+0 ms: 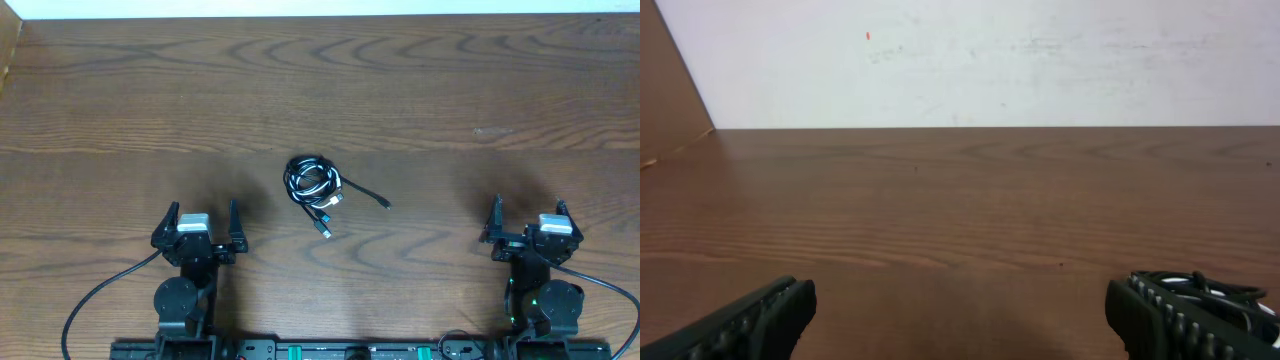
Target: Untangle cables
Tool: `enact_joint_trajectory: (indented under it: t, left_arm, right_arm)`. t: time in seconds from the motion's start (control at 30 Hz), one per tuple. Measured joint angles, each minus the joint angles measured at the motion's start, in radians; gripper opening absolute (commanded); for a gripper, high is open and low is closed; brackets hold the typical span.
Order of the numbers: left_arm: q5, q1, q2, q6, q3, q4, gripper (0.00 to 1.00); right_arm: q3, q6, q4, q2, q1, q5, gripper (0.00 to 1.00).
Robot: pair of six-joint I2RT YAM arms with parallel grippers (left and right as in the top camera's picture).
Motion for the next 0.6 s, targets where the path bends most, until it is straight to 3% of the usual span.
enact_joint_trajectory:
  t: [0.6]
  left_arm:
    - [0.004, -0.019, 0.0, 0.0, 0.0, 0.0, 0.98]
  right_arm:
    - [0.0, 0.0, 0.0, 0.0, 0.0, 0.0, 0.99]
